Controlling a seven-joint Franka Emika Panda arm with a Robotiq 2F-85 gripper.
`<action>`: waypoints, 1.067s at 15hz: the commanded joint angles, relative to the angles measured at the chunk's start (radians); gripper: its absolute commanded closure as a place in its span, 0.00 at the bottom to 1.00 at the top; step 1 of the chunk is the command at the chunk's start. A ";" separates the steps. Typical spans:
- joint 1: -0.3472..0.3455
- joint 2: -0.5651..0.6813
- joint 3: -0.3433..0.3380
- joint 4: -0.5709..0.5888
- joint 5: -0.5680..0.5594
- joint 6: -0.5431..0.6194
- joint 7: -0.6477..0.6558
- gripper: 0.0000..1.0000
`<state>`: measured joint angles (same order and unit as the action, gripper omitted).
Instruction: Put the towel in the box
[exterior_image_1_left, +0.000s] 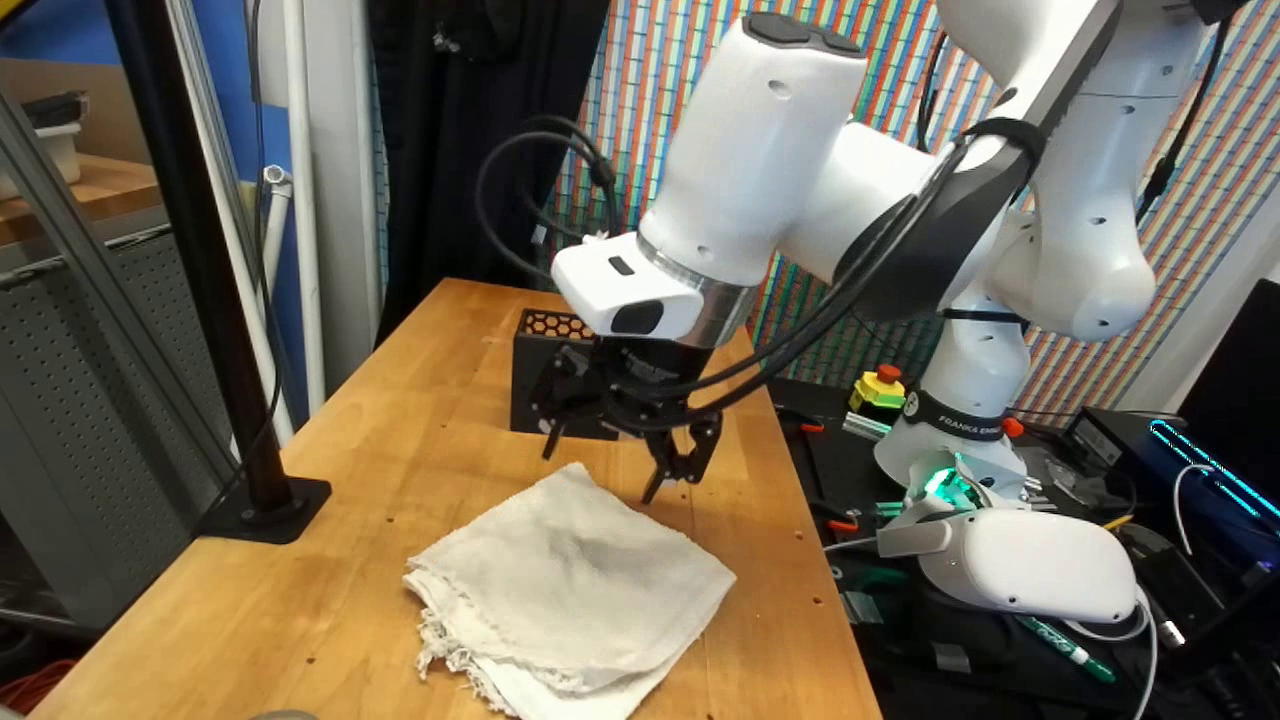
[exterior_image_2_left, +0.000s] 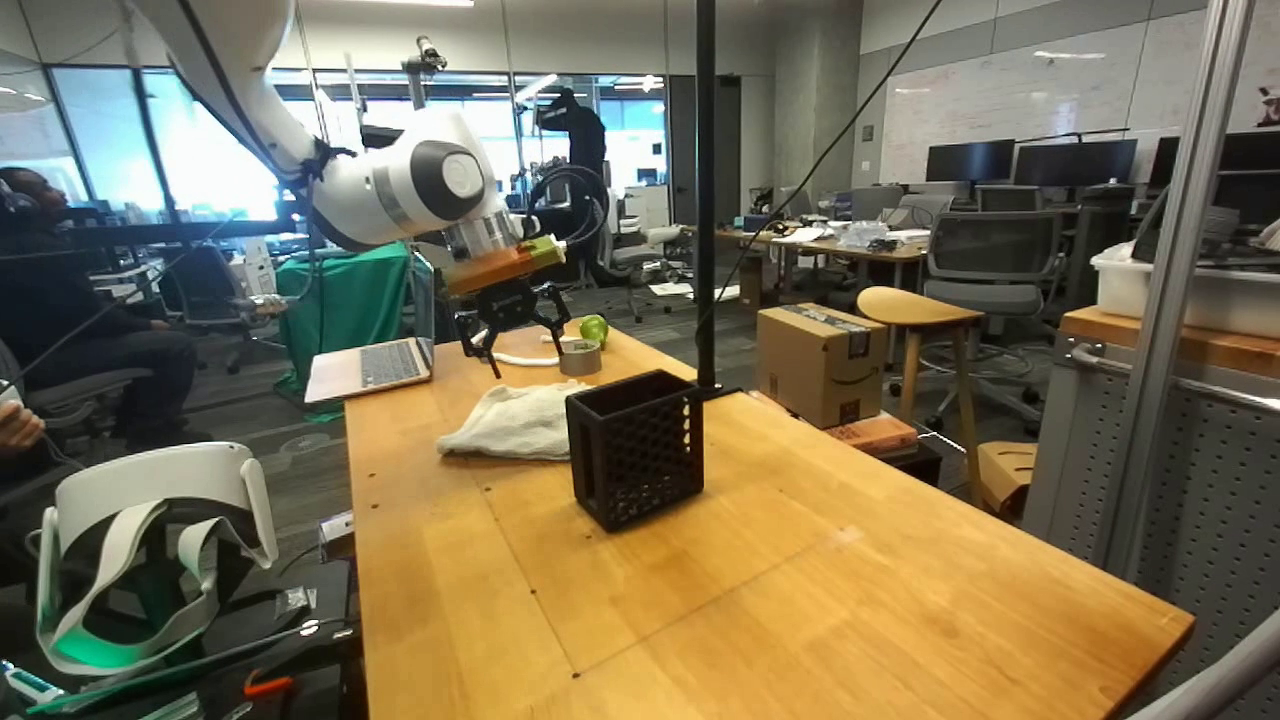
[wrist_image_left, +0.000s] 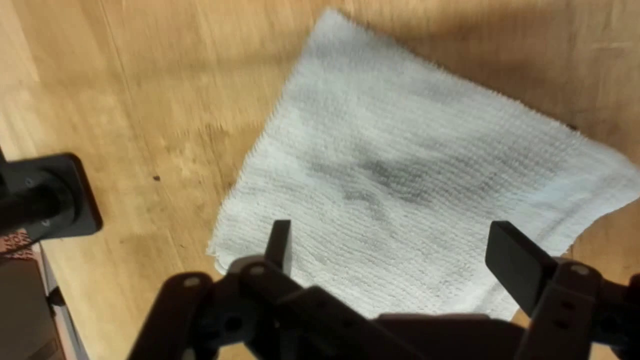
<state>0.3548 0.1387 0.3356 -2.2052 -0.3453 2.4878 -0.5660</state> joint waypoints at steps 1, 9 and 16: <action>-0.006 0.218 0.024 0.181 0.006 0.050 -0.114 0.00; -0.016 0.508 0.028 0.438 0.068 -0.127 -0.243 0.00; -0.002 0.594 0.019 0.604 0.104 -0.335 -0.288 0.50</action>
<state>0.3454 0.6745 0.3564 -1.6848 -0.2586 2.2205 -0.8182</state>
